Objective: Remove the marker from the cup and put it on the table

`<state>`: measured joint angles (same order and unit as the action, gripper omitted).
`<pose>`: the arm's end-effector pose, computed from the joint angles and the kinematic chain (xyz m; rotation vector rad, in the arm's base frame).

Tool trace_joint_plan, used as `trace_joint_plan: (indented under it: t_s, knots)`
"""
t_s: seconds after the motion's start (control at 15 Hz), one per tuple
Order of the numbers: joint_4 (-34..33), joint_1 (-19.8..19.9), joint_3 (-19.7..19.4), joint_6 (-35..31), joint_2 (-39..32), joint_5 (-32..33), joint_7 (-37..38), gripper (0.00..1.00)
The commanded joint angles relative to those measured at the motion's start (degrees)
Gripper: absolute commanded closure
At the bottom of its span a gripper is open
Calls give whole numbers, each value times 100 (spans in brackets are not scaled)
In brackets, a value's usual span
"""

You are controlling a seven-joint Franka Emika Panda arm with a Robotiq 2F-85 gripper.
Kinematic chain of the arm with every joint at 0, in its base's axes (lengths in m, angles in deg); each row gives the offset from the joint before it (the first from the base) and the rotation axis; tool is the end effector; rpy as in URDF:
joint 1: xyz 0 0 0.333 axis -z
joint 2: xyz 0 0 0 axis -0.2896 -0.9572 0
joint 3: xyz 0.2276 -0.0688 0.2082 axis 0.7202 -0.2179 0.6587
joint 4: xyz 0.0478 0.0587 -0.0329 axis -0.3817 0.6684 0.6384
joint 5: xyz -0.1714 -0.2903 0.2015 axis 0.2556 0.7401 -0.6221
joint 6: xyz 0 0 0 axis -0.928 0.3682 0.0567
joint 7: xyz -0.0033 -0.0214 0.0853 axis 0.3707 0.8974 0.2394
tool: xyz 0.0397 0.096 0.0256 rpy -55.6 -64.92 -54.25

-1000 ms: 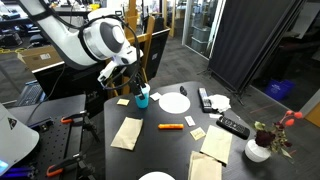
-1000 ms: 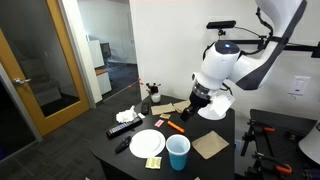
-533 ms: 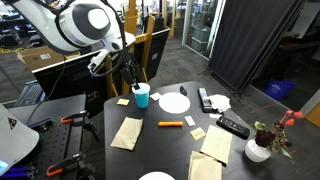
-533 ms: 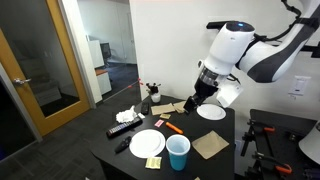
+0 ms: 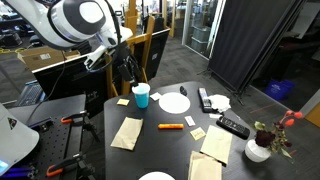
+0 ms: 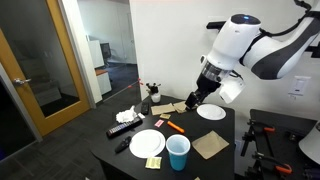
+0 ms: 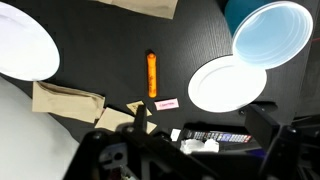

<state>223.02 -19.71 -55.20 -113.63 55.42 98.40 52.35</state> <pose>0.4051 0.0847 0.2817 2.9519 -0.4998 0.6169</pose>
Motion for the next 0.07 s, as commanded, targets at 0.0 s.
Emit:
trace_joint_plan:
  t_s: [0.0]
  knots:
    - [0, 0, 0, 0, 0, 0, 0, 0]
